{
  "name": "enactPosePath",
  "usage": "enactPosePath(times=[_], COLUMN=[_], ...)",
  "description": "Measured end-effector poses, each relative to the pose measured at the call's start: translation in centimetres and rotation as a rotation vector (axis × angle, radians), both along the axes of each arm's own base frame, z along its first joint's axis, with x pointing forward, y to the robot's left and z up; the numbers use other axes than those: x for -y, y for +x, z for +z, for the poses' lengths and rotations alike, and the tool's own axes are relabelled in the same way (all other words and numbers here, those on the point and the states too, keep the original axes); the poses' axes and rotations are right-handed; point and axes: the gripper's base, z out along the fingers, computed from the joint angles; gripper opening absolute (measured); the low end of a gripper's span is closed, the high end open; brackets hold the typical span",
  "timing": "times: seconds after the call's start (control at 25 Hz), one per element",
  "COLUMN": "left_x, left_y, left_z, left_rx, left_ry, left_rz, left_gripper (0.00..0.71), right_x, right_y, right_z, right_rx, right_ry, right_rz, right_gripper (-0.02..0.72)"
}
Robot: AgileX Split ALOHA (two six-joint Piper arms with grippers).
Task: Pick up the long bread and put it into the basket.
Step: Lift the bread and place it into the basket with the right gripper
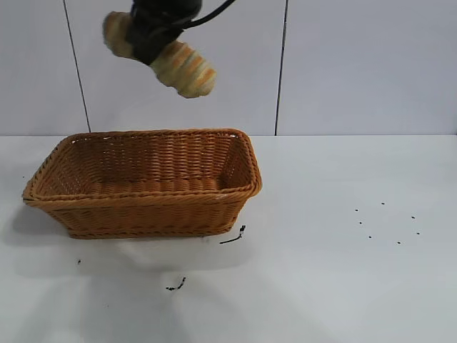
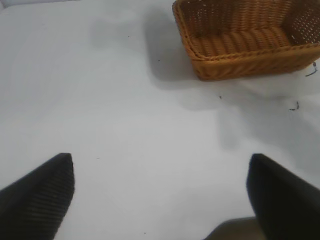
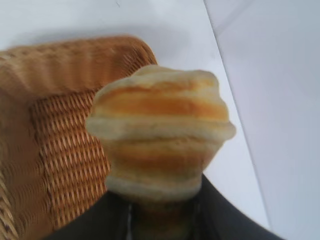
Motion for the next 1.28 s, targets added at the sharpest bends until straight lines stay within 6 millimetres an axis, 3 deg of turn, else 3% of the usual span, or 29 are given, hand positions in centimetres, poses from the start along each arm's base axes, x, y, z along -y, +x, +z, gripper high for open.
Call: enactPosePath(times=[0.44, 0.76, 0.88, 1.04, 1.16, 1.28], left_x=[0.0, 0.0, 0.0, 0.0, 0.0, 0.0], left_y=[0.0, 0.0, 0.0, 0.0, 0.0, 0.0], left_z=[0.0, 0.0, 0.0, 0.0, 0.0, 0.0], left_rx=[0.000, 0.000, 0.000, 0.000, 0.000, 0.000], left_ry=[0.000, 0.000, 0.000, 0.000, 0.000, 0.000], left_rz=[0.000, 0.000, 0.000, 0.000, 0.000, 0.000], left_gripper=[0.696, 0.696, 0.696, 0.696, 0.696, 0.696], right_x=[-1.0, -1.1, -1.2, -1.3, -1.3, -1.2], right_y=[1.7, 2.2, 2.2, 2.1, 2.1, 1.9], right_z=[-7.5, -9.3, -9.3, -9.3, -9.0, -7.7], right_rx=[-0.046, -0.057, -0.060, -0.082, -0.101, -0.118], right_ry=[-0.054, -0.061, -0.048, -0.023, 0.006, 0.050], right_rz=[-0.005, -0.010, -0.012, -0.036, -0.078, -0.134], right_gripper=[0.170, 0.189, 0.309, 0.603, 0.673, 0.687])
